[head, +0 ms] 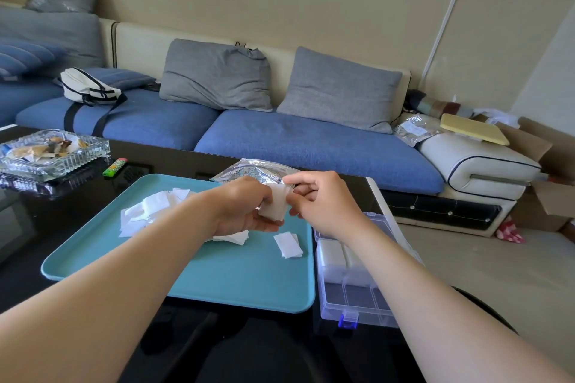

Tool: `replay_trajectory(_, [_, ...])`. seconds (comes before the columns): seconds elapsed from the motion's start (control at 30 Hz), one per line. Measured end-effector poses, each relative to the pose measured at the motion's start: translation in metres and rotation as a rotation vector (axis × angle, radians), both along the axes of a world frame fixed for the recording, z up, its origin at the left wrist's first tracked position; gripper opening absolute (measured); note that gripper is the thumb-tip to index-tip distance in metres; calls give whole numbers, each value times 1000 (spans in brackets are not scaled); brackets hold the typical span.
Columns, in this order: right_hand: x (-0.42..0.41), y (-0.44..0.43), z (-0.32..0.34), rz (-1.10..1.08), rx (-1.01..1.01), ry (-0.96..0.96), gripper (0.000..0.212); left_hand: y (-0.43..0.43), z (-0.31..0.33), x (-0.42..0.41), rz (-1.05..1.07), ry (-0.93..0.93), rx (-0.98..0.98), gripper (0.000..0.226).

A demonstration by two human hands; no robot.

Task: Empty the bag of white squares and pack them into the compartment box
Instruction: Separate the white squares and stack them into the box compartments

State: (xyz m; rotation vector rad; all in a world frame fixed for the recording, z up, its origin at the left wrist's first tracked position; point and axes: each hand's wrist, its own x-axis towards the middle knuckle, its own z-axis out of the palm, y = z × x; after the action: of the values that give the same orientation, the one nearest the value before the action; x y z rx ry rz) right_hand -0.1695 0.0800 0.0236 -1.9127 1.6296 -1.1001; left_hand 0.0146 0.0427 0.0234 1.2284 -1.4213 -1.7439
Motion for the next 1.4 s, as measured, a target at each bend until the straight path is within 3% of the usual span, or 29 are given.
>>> replay_trajectory(0.33, [-4, 9, 1, 23, 19, -10, 18, 24, 10, -11, -232, -187, -106, 45])
replay_trajectory(0.5, [-9, 19, 7, -57, 171, -141, 15, 31, 7, -27, -252, -191, -239, 33])
replay_trajectory(0.63, [-26, 24, 4, -112, 203, -120, 7, 41, 1, -49, -179, -198, -339, 25])
replay_trajectory(0.83, [-64, 38, 1, -217, 228, -136, 11, 60, -13, -80, -143, -484, -573, 17])
replay_trajectory(0.97, [-93, 55, 1, -323, 201, 36, 23, 70, -32, -93, -304, -796, -1010, 38])
replay_trajectory(1.13, [-124, 79, -2, -466, 201, 351, 24, 79, -47, -110, -502, -926, -1339, 47])
replay_trajectory(1.3, [-141, 82, -6, -498, 219, 362, 22, 84, -50, -124, -583, -942, -1422, 54])
replay_trajectory(1.4, [-146, 79, -14, -437, 350, 407, 23, 84, -51, -129, -603, -962, -1425, 53])
